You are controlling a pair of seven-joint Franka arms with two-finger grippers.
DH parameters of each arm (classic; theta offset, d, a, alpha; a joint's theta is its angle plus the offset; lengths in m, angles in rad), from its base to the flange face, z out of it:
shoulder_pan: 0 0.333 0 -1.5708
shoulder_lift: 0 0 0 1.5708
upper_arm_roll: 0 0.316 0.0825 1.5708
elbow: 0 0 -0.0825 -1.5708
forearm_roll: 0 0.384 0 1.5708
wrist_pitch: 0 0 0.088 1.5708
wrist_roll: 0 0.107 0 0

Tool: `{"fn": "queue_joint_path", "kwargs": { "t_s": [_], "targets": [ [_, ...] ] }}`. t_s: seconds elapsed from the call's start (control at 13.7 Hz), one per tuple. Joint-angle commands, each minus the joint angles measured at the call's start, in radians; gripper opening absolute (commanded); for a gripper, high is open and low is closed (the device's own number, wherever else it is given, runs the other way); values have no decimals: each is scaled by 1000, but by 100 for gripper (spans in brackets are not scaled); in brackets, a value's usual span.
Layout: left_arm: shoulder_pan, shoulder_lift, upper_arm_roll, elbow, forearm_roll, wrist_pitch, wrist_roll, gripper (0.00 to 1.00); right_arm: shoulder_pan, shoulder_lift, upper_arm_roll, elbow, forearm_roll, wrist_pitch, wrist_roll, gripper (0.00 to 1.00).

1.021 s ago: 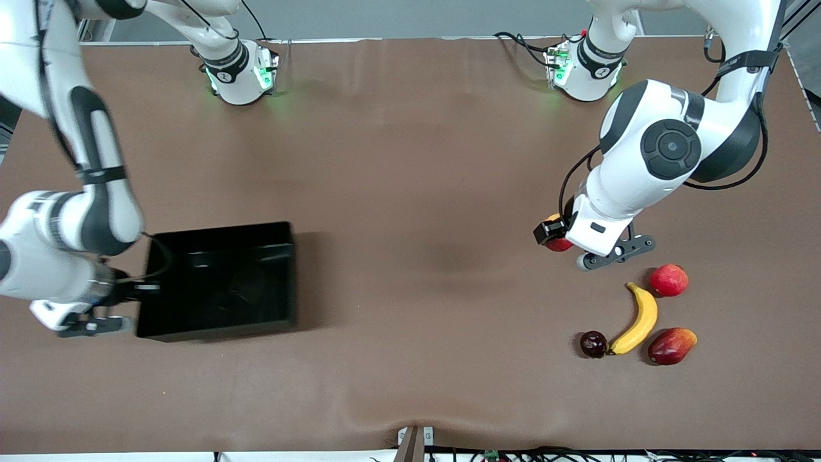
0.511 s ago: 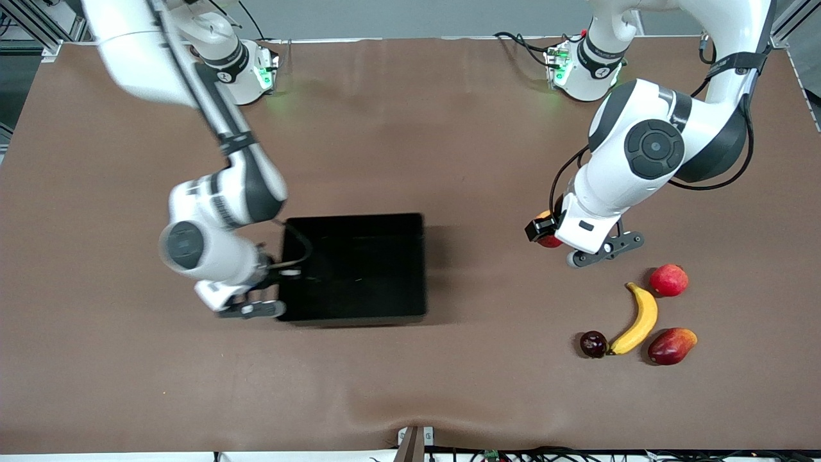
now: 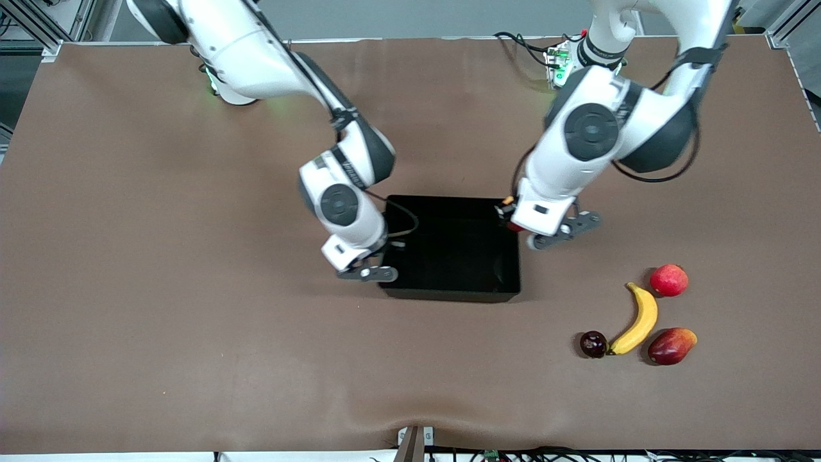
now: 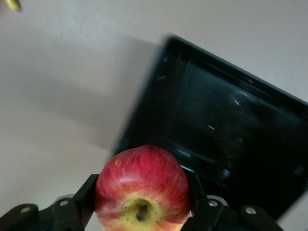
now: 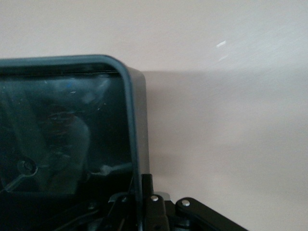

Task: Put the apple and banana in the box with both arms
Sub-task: 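Drag the black box inward with the right gripper while the left gripper carries apple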

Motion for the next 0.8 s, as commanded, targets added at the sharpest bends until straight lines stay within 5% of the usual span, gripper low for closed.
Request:
{"fn": "queue_joint_path", "kwargs": {
  "t_s": [0.0, 0.07, 0.15, 0.22, 0.73],
  "targets": [
    [-24, 39, 0, -1, 18, -14, -51, 0, 60, 80, -12, 74, 18, 80, 96, 0],
    [-23, 39, 0, -19, 20, -14, -51, 0, 71, 93, -12, 83, 18, 83, 98, 0],
    [-18, 39, 0, -44, 20, -11, -51, 0, 72, 94, -12, 85, 16, 78, 98, 18],
    [-10, 42, 0, -61, 20, -5, -51, 0, 71, 91, -13, 84, 5, 72, 96, 97],
    [5, 154, 10, -113, 96, 133, -87, 0, 2, -48, -19, 84, -10, -64, 87, 100]
  ]
}}
